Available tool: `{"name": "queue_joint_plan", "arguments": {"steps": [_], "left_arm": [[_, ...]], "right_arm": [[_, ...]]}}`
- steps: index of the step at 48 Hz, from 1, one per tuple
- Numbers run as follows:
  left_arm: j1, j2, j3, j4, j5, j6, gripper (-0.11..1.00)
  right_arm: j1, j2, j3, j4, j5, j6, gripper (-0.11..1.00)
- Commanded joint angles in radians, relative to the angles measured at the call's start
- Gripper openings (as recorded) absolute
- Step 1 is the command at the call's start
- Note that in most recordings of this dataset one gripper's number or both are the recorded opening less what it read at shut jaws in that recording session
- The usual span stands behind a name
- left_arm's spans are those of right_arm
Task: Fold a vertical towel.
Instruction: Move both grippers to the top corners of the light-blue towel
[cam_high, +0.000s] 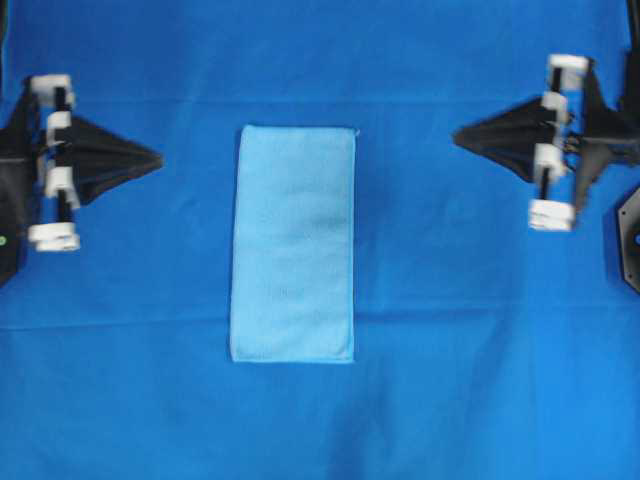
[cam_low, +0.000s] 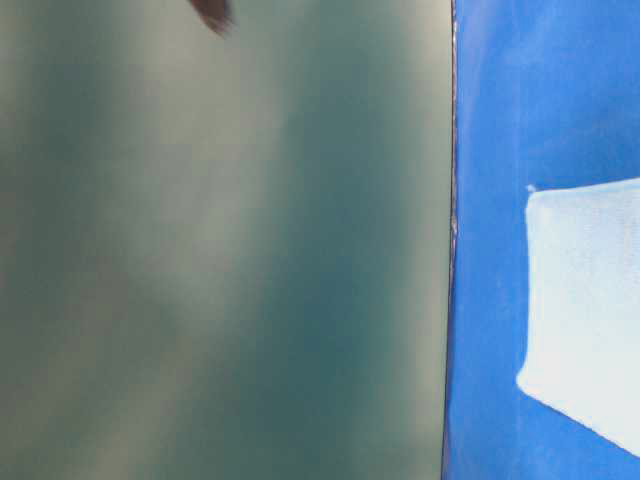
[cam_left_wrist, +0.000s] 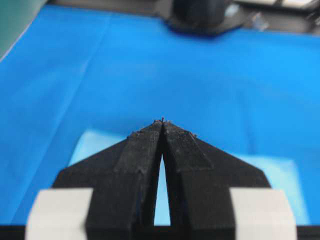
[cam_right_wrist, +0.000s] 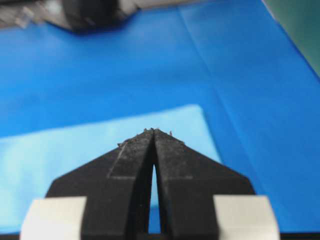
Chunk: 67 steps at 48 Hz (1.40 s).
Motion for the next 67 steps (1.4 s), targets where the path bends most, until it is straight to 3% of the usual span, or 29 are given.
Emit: {"name": "queue_joint_plan", "arguments": {"steps": [1,6,15,18,32,43,67], "left_arm": [[0.040,0.080,-0.034,-0.002,-0.034,-0.005,0.01],[0.077,0.172,-0.048,-0.002,-0.071,-0.015,0.19],[0.123,0.360,-0.098,-0.002,-0.103,-0.029,0.75],[0.137,0.420,-0.117,-0.002,-0.110,-0.029,0.84],[0.187,0.686,-0.169,-0.002,-0.230,-0.029,0.80],[0.218,0.827,-0.198,-0.005,-0.285,-0.029,0.80],[0.255,0.900,-0.225,-0.003,-0.288,-0.029,0.79]], "right_arm": [[-0.037,0.077,-0.048,0.003,-0.002,0.002,0.01],[-0.064,0.187,-0.097,0.000,0.014,0.000,0.03],[-0.112,0.370,-0.190,-0.014,0.052,-0.005,0.57],[-0.129,0.426,-0.213,-0.021,0.048,-0.006,0.63],[-0.163,0.678,-0.330,-0.040,0.032,-0.009,0.59],[-0.160,0.773,-0.368,-0.051,0.018,-0.009,0.58],[-0.133,0.838,-0.394,-0.051,-0.014,-0.008,0.57]]}}
